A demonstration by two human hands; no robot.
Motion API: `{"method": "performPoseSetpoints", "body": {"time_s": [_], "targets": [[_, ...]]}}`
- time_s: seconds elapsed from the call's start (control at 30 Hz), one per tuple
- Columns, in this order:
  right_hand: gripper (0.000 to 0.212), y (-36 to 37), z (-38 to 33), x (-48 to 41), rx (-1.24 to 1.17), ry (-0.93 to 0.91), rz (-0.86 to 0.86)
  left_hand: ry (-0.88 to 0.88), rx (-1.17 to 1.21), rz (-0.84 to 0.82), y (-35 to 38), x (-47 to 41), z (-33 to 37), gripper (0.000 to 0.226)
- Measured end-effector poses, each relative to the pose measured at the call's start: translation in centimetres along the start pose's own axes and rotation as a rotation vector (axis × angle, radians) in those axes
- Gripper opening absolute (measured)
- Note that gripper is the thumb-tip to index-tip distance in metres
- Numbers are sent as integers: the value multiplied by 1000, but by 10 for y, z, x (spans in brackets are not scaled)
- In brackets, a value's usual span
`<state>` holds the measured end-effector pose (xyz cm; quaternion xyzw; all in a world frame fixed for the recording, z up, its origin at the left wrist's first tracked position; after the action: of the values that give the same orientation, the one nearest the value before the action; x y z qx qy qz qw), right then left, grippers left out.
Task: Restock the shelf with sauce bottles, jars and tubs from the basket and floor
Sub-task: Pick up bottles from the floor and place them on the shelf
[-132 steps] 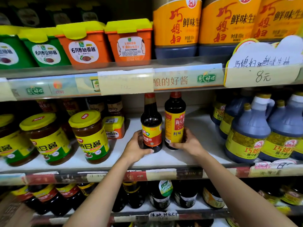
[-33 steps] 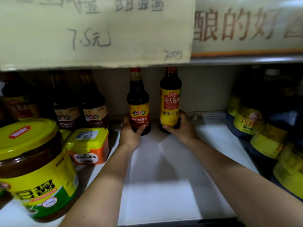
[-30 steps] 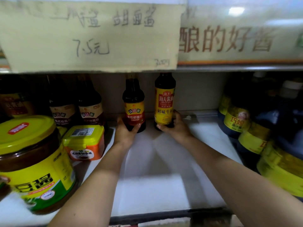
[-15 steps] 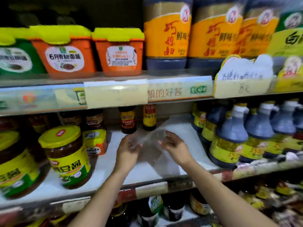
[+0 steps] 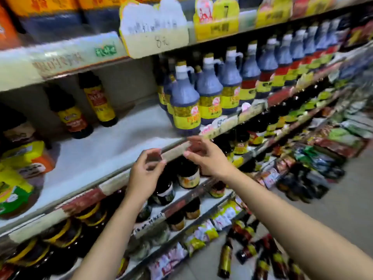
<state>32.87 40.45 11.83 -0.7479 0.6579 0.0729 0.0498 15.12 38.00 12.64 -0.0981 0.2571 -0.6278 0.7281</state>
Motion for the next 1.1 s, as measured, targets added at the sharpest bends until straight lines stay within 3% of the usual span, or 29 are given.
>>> {"method": "performPoseSetpoints", "body": {"time_s": [0.27, 0.57, 0.87, 1.1], "targets": [[41, -138, 64, 93, 31, 220, 172, -155, 73, -268, 146, 42, -4, 19], [46, -264, 165, 207, -25, 537, 453, -377, -27, -549, 278, 102, -49, 18], [49, -306, 265, 290, -151, 859, 705, -532, -187, -852, 386, 135, -123, 12], [46, -307, 358, 312, -238, 1056, 799, -728, -336, -1015, 449, 148, -237, 9]]}}
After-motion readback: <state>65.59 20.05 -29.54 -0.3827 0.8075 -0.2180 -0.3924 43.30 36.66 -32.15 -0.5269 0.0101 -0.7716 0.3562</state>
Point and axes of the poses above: each hand's wrist, its own x-axis away from the middle knuckle, its own y-axis out of the palm, z = x × y, the point moved 6 cm from there along -x, towards the middle knuckle, and after that the axes turned 12 degrees about -x, right-handed, at the moved point
